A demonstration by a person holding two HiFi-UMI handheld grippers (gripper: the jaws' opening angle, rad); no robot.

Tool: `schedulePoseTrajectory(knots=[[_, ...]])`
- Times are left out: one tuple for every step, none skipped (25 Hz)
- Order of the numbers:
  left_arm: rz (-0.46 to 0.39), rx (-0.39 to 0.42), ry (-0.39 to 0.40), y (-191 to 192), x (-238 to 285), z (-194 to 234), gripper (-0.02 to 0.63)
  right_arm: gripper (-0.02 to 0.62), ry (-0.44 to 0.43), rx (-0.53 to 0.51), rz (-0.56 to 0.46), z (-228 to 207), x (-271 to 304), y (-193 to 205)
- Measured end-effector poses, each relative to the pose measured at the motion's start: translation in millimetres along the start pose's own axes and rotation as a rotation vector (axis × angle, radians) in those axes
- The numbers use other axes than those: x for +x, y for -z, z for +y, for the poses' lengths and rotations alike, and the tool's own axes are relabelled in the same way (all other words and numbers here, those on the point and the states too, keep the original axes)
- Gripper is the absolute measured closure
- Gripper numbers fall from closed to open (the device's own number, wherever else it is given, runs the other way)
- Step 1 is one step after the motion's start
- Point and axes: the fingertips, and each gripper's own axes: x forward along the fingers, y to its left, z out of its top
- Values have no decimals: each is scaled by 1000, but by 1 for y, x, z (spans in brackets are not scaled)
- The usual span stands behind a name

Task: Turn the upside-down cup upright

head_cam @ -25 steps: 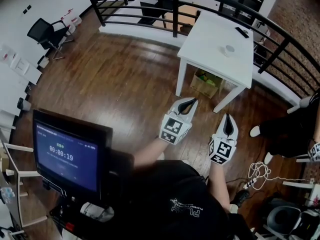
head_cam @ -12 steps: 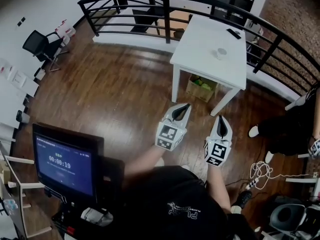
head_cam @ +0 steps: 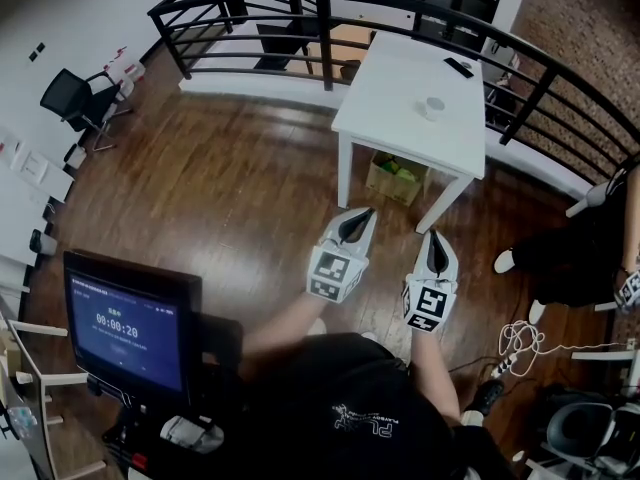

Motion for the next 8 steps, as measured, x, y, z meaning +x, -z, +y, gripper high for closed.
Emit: schedulePoseTrajectory(knots=[[2, -2, 3, 1, 0, -1, 606, 583, 0, 0, 2, 0, -1, 0], [4, -5, 5, 2, 0, -2, 606, 583, 1, -1, 3, 0, -1, 0], [7, -6, 7, 3, 1, -3, 606, 583, 1, -2, 4, 0, -2, 0], [9, -5, 8, 3, 2, -3, 606, 583, 2, -3, 4, -1, -2, 0], [10, -3, 8, 2, 3, -4, 606, 583, 3, -3, 4, -2, -2, 0], [8, -2, 8, 2, 4, -4, 606, 583, 3, -4, 4, -2, -1, 0], [5, -1, 6, 2, 5, -4, 606, 583, 4, -5, 4, -3, -1, 0], [1, -1, 5, 1, 6, -4, 606, 583, 4, -6, 3, -4, -1, -1]])
